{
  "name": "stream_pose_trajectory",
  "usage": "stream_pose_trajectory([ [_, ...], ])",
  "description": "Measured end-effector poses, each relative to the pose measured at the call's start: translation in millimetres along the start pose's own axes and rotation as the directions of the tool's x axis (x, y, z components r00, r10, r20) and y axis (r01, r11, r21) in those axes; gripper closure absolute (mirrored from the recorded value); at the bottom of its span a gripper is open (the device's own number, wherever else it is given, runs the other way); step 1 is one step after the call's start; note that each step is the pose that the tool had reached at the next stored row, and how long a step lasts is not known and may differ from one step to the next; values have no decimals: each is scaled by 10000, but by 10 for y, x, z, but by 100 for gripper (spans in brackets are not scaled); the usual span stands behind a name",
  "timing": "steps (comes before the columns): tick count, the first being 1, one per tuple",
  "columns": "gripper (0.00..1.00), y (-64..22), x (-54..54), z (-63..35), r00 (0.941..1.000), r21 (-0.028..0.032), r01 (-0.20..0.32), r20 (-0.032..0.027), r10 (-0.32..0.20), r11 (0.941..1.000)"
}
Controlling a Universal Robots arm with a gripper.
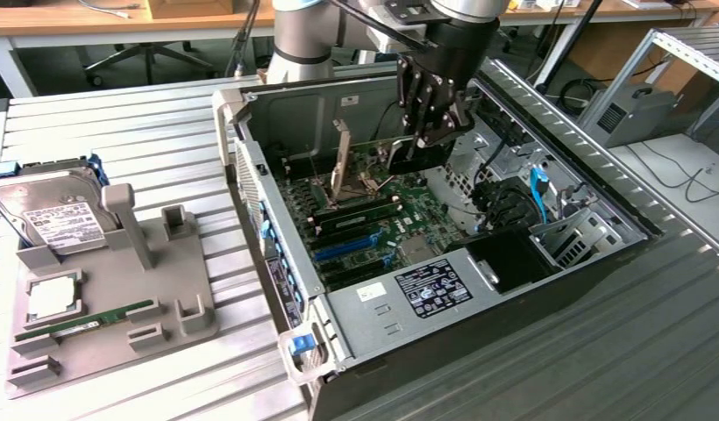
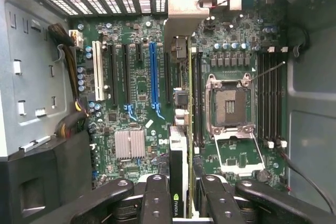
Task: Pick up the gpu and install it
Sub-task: 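Insert the gpu into the slot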
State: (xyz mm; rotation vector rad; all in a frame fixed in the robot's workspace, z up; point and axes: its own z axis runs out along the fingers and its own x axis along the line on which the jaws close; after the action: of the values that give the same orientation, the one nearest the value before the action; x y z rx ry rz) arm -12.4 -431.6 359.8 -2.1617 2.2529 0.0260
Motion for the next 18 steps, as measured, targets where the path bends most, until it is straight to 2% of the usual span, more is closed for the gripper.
stream_pose_trajectory([
  [10, 73, 12, 12, 95, 10000, 0, 0, 0, 0, 10000],
  [18, 73, 5, 166, 91, 10000, -1, 0, 4, 0, 10000],
])
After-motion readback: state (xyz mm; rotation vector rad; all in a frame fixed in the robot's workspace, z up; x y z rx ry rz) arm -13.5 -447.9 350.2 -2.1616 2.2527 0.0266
